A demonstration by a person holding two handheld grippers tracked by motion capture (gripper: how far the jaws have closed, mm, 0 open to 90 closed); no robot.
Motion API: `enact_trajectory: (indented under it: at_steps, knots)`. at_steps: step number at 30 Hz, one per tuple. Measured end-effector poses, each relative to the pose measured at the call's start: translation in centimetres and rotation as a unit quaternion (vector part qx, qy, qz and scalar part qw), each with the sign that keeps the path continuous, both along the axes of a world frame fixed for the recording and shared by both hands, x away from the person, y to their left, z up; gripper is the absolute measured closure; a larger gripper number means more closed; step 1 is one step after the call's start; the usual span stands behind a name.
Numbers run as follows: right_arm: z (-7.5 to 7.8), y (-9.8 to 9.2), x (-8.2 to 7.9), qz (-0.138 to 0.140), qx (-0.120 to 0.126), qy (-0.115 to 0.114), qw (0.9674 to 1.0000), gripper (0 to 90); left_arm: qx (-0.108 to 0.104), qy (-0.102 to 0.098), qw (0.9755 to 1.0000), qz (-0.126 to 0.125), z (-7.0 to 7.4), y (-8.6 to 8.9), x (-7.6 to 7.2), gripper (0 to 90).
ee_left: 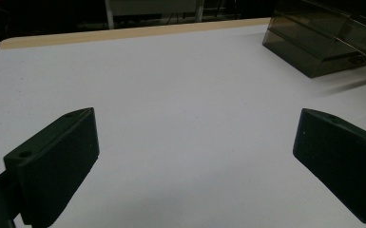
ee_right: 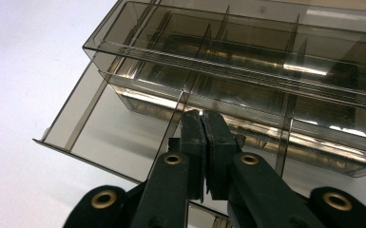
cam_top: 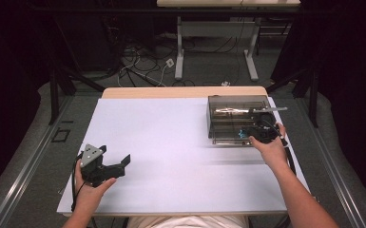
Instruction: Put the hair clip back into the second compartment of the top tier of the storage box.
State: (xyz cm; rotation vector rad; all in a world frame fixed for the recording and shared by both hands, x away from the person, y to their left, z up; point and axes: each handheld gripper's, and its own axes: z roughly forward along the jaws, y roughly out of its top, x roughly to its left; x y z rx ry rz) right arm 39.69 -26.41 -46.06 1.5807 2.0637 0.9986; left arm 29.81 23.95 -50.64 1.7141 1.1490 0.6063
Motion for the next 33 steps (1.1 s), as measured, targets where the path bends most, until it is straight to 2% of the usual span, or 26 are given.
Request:
enact_trajectory:
  at_steps: [5,12,18,28,33]
  knots:
    - [-0.10,-0.05,0.16,-0.001,0.000,0.002,1.0000,82.8,0.000,0.001,1.0000,0.001,-0.01,0.02,-0.01,1.3]
    - [-0.02,-0.01,0.11,0.003,0.002,0.001,1.0000,70.0,0.000,0.000,1.0000,0.001,-0.01,0.01,-0.02,1.3]
    - [0.11,0.01,-0.09,0.007,-0.005,-0.018,0.9998,59.8,0.001,0.001,1.0000,0.000,-0.01,-0.01,-0.04,1.3]
    - [0.40,-0.16,-0.44,0.001,0.001,-0.022,0.9998,43.3,0.001,0.002,1.0000,0.000,-0.02,-0.02,-0.04,1.3]
    - [0.65,-0.25,-0.75,0.009,0.002,-0.025,0.9996,36.2,0.001,0.002,1.0000,0.000,-0.04,-0.05,-0.02,1.3]
